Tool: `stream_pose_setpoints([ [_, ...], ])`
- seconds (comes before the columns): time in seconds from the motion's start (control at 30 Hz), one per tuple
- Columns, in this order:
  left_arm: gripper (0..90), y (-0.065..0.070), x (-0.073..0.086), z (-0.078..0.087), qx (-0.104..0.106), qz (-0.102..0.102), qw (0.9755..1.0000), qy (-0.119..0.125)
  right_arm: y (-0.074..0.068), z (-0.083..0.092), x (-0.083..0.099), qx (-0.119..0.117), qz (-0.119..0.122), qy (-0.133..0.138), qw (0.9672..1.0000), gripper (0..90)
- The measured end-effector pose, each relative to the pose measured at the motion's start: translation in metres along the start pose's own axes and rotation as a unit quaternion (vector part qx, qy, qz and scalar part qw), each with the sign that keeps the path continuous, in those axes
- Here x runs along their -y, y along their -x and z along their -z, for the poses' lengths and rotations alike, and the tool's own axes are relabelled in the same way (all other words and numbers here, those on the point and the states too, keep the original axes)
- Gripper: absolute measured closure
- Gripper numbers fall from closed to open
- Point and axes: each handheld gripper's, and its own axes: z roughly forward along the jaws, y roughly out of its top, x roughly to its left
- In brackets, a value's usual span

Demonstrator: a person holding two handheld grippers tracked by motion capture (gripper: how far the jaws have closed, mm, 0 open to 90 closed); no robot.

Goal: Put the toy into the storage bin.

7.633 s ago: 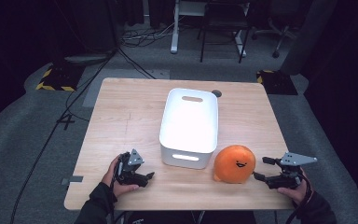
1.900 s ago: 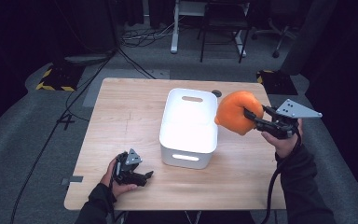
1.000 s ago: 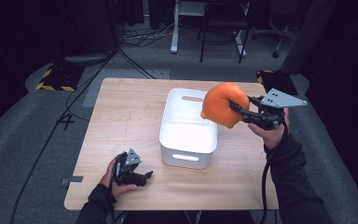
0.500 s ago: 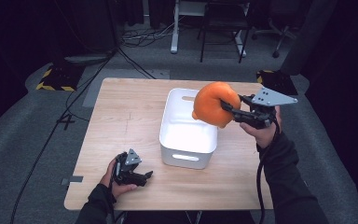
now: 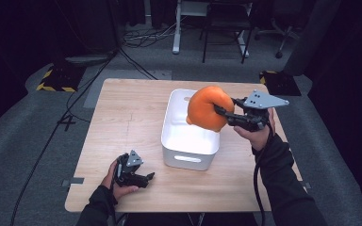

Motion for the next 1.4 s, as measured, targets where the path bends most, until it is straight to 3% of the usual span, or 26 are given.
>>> stream_pose_setpoints([
  [0.3, 15.8, 0.000, 0.000, 0.000, -0.001, 0.000, 1.0000, 0.000, -0.010, -0.009, 0.002, -0.020, -0.002, -0.006, 0.9998, 55.7],
  [0.73, 15.8, 0.000, 0.000, 0.000, 0.000, 0.000, 1.0000, 0.000, -0.017, -0.017, 0.007, -0.030, 0.000, -0.015, 0.9994, 55.6],
  [1.4, 15.8, 0.000, 0.000, 0.000, -0.001, 0.000, 1.0000, 0.000, -0.030, -0.032, 0.024, -0.059, 0.022, -0.052, 0.9967, 53.6],
])
